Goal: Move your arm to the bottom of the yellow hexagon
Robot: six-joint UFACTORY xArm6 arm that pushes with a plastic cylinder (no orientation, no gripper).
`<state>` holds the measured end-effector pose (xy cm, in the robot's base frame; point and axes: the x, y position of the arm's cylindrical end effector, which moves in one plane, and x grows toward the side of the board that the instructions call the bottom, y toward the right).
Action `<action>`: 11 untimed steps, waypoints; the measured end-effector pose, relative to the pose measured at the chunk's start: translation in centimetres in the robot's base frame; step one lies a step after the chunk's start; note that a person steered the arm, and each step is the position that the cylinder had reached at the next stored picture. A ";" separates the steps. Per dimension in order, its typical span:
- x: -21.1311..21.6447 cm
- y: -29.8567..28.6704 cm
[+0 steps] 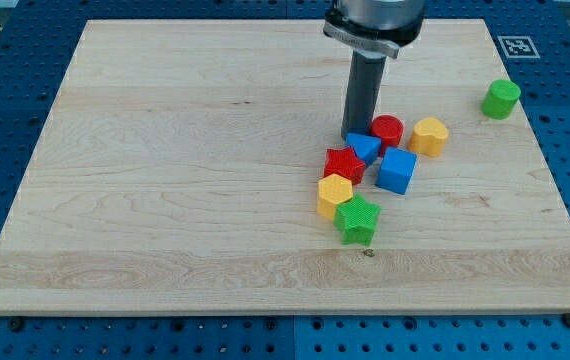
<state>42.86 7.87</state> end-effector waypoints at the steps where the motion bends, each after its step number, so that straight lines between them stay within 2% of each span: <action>1: 0.2 0.0; 2: 0.0 0.0; 5: 0.0 -7.0; 6: 0.8 -7.3; 7: 3.9 -6.2; 9: 15.0 -5.2; 11: 15.4 -2.8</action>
